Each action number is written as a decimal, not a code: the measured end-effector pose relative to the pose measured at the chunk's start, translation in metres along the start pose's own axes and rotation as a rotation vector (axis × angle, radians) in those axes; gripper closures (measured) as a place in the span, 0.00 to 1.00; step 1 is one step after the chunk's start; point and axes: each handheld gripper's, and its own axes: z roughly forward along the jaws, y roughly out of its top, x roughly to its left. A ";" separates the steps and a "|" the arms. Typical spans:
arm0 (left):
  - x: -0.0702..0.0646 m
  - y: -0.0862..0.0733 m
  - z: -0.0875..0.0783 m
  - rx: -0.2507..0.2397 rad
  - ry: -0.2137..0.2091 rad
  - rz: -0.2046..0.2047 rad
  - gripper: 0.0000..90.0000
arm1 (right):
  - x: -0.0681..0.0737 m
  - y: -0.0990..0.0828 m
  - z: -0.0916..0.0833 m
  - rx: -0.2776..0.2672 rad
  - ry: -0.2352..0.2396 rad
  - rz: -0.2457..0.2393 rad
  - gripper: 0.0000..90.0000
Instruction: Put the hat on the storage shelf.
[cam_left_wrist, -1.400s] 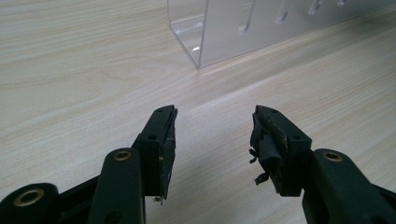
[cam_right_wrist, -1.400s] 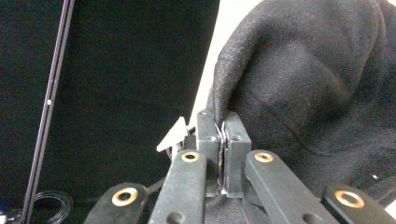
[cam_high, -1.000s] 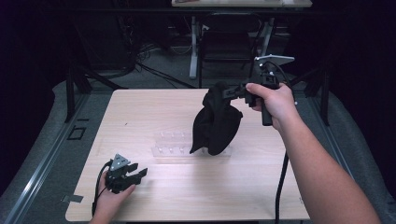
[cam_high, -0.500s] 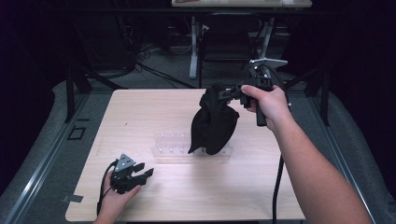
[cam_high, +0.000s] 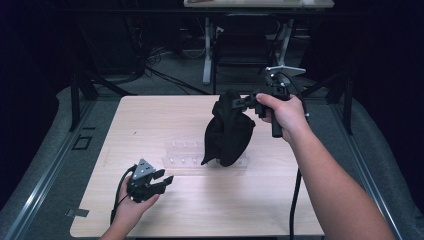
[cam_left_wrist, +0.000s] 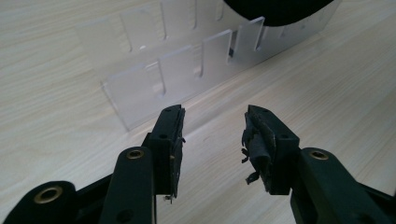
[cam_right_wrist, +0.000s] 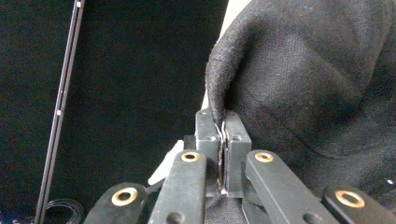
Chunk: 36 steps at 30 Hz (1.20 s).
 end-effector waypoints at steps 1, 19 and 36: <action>-0.002 0.003 0.000 0.006 -0.006 0.009 0.64 | 0.000 0.000 0.000 0.006 0.003 0.001 0.98; -0.045 0.058 0.014 -0.056 -0.067 0.109 0.67 | 0.004 -0.001 0.012 0.016 0.047 0.003 0.98; -0.062 0.084 0.015 -0.089 -0.097 0.147 0.79 | 0.011 -0.001 0.019 0.021 0.050 -0.010 0.98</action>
